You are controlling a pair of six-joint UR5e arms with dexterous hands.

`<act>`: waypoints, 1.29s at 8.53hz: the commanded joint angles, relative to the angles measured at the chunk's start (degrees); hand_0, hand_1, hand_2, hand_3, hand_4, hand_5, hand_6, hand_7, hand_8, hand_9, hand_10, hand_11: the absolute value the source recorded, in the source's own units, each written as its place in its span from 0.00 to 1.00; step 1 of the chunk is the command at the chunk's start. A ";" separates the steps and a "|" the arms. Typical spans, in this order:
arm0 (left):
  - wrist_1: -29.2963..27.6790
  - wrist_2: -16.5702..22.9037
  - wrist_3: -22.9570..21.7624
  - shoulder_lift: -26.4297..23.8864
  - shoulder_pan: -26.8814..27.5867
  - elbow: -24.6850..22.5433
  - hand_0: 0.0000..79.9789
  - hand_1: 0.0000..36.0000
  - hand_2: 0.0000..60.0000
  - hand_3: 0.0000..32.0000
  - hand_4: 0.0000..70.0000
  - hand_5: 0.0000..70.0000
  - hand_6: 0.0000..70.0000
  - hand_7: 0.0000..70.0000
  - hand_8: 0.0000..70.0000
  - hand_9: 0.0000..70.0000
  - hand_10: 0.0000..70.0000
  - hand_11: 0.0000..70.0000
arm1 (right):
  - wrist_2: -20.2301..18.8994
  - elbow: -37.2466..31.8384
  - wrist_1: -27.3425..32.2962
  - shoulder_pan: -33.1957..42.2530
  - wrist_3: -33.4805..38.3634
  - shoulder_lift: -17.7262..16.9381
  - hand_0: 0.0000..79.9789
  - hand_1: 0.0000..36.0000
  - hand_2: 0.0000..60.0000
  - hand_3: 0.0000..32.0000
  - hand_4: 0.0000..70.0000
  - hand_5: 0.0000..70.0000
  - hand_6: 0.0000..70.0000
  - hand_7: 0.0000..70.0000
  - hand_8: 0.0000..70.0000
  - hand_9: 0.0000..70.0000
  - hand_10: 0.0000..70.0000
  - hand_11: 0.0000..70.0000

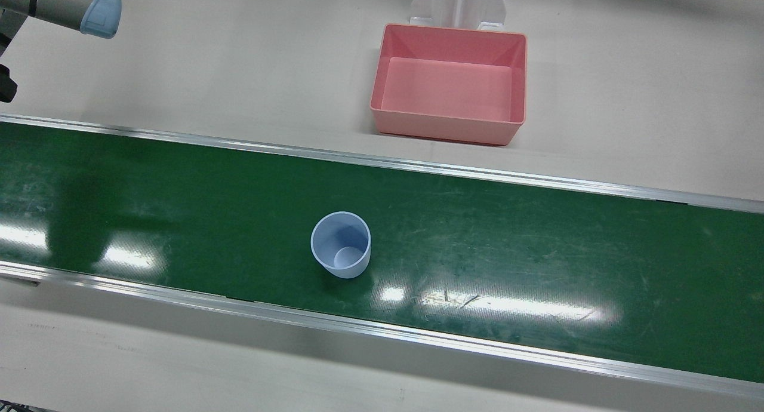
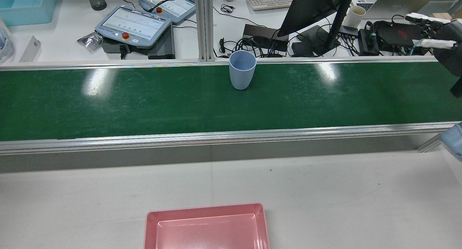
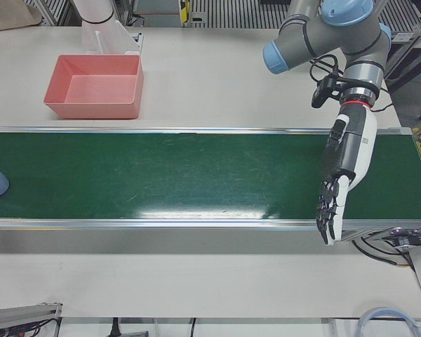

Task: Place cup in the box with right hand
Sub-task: 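Move the right hand toward the conveyor ahead of the approaching blue cup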

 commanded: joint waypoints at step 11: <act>0.00 0.00 -0.04 0.00 0.00 -0.09 0.00 0.00 0.00 0.00 0.00 0.00 0.00 0.00 0.00 0.00 0.00 0.00 | 9.47 -5.78 13.36 -4.85 -5.38 -1.32 0.62 0.36 0.06 0.00 0.12 0.06 0.06 0.21 0.01 0.06 0.00 0.00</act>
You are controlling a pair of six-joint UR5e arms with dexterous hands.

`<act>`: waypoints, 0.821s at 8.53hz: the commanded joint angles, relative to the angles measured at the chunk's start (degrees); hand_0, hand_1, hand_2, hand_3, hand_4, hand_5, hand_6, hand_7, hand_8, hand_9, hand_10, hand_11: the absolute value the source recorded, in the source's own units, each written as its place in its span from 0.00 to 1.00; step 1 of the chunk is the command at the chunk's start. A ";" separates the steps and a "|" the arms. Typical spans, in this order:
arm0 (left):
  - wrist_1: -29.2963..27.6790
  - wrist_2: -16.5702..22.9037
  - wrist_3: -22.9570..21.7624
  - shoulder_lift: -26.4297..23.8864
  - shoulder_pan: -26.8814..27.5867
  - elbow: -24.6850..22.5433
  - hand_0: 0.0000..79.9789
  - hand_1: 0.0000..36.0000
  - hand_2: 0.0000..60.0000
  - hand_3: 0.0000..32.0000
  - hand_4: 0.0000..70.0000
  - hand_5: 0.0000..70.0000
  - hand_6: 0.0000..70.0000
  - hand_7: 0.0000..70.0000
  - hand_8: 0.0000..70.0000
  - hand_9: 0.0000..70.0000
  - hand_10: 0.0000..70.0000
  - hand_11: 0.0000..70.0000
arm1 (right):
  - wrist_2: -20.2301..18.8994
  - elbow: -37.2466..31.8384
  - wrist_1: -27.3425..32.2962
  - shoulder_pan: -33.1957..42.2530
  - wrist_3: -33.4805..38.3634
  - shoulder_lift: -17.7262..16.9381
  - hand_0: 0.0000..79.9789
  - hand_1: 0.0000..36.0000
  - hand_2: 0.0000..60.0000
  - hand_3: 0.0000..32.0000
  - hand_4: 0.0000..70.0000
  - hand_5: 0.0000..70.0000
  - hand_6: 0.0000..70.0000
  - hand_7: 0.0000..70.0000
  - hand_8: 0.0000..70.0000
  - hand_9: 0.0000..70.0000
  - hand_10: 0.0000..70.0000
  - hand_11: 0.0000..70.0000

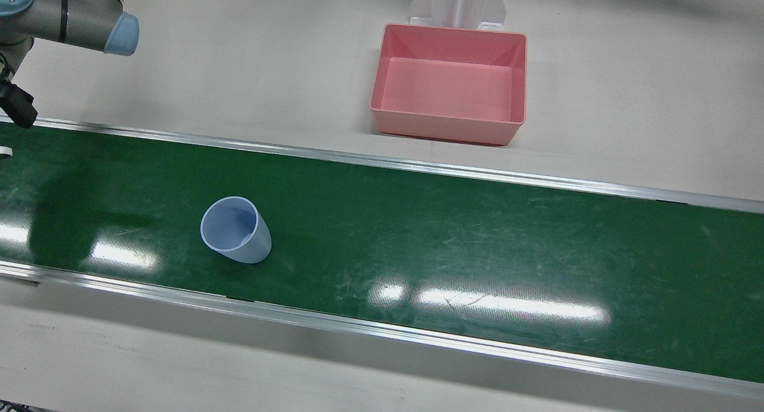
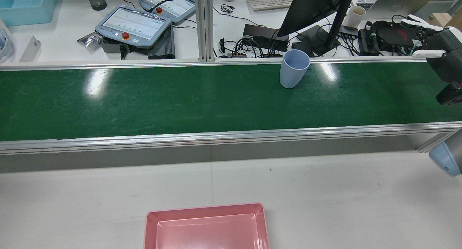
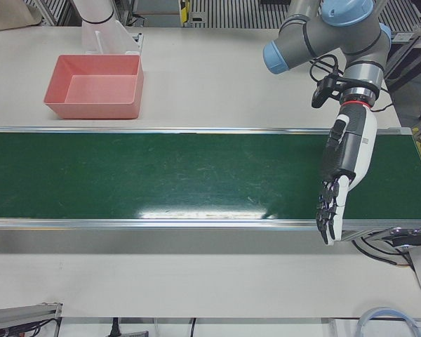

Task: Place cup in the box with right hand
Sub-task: 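Move the right hand toward the conveyor ahead of the approaching blue cup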

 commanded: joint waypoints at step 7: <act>0.08 0.00 -0.04 0.00 0.00 -0.09 0.00 0.00 0.00 0.00 0.00 0.00 0.00 0.00 0.00 0.00 0.00 0.00 | 0.14 0.23 0.11 -2.24 0.17 0.57 1.00 1.00 1.00 0.00 0.13 0.25 0.12 0.26 0.06 0.11 0.00 0.07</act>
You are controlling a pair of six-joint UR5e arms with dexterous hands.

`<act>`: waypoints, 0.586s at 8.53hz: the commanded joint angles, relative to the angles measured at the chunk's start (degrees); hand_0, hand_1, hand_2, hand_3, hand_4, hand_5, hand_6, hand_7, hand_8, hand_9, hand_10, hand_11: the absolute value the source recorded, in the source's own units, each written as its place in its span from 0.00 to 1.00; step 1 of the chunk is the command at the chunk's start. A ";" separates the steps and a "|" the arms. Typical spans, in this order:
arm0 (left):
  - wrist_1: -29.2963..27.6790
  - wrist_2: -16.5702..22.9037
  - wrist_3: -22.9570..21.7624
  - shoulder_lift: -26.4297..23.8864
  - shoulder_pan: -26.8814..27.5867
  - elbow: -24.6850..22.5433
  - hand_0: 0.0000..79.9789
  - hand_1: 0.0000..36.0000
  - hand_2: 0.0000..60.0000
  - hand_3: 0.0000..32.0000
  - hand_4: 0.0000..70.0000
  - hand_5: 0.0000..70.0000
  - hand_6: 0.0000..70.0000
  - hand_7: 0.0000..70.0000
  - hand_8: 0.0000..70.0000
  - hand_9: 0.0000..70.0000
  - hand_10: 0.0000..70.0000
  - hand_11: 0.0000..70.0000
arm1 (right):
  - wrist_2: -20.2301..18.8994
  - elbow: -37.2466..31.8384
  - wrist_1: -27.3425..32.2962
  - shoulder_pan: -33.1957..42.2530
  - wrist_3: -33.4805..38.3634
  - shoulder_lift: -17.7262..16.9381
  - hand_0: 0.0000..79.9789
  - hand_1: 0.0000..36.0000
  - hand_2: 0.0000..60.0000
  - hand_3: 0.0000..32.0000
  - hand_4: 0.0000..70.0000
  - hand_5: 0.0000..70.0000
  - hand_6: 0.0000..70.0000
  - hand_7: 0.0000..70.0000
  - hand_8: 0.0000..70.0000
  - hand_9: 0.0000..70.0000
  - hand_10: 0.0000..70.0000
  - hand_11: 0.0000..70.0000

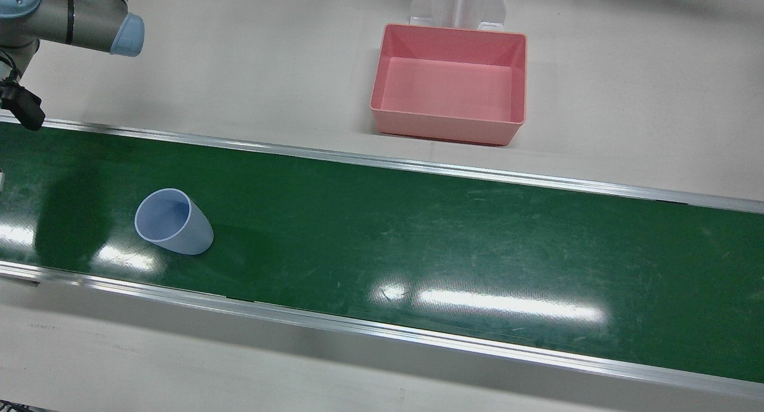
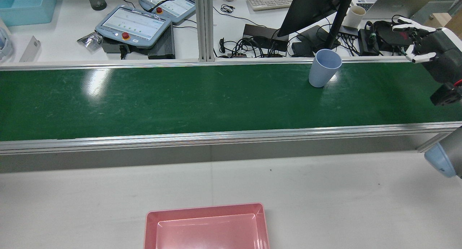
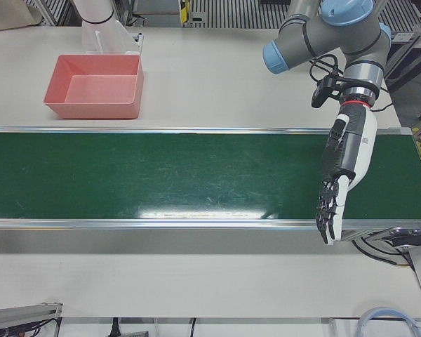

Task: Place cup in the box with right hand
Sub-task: 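Move the right hand toward the conveyor ahead of the approaching blue cup, then close the right hand fingers around the light blue cup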

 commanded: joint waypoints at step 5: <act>0.03 0.00 -0.03 0.00 0.00 0.00 0.00 0.00 0.00 0.00 0.00 0.00 0.00 0.00 0.00 0.00 0.00 0.00 | -0.09 0.25 0.00 -4.52 1.10 0.03 0.65 0.28 0.02 0.00 0.13 0.06 0.07 0.29 0.02 0.09 0.00 0.00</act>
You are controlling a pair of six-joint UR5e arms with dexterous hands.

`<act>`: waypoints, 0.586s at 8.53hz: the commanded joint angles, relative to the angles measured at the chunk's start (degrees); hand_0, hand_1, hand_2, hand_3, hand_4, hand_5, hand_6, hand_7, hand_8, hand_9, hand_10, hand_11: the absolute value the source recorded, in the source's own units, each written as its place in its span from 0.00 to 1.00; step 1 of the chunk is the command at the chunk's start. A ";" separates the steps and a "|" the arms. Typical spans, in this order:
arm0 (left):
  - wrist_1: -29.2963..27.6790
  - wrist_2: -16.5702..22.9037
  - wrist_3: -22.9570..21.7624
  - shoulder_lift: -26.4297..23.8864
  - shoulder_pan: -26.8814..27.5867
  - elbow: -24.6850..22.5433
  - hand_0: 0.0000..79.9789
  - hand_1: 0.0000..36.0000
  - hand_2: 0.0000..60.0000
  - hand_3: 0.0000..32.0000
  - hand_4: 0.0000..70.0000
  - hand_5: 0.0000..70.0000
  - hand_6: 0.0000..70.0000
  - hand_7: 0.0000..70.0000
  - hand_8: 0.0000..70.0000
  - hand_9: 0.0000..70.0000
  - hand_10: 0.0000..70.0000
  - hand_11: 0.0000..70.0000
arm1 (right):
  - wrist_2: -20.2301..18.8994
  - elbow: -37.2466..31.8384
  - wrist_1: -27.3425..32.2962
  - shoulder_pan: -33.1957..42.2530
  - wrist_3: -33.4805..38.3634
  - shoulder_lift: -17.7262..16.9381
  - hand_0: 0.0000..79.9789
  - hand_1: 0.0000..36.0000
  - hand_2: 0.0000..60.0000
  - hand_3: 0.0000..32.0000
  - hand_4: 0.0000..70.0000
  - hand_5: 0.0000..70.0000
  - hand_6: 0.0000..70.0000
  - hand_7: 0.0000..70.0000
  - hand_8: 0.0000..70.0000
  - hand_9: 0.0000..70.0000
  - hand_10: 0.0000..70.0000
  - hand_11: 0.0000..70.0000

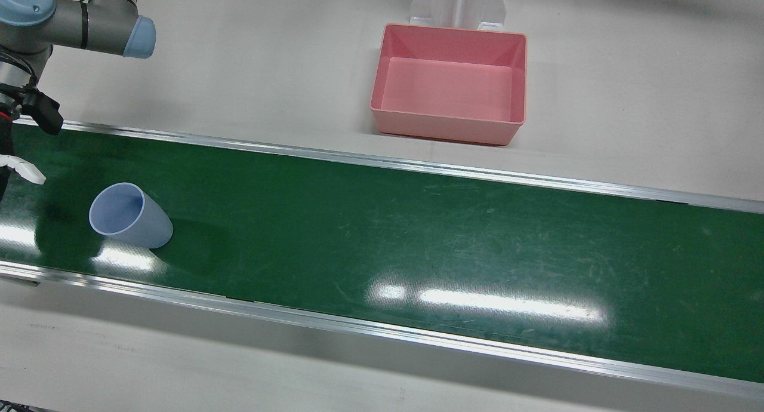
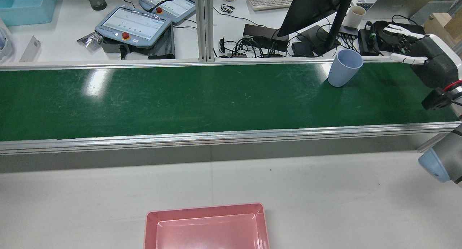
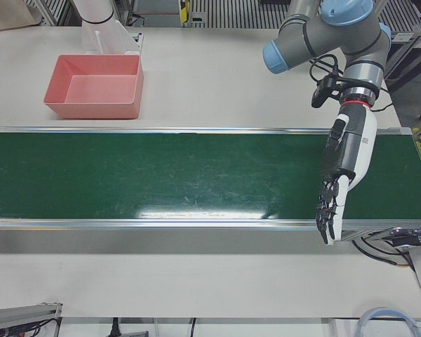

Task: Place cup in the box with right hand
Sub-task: 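Close the right hand fingers around the light blue cup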

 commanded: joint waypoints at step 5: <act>0.01 0.00 -0.08 0.00 0.00 0.00 0.00 0.00 0.00 0.00 0.00 0.00 0.00 0.00 0.00 0.00 0.00 0.00 | -0.03 1.57 -0.09 -6.88 1.58 -0.68 0.70 0.34 0.00 0.00 0.13 0.08 0.07 0.23 0.02 0.08 0.00 0.00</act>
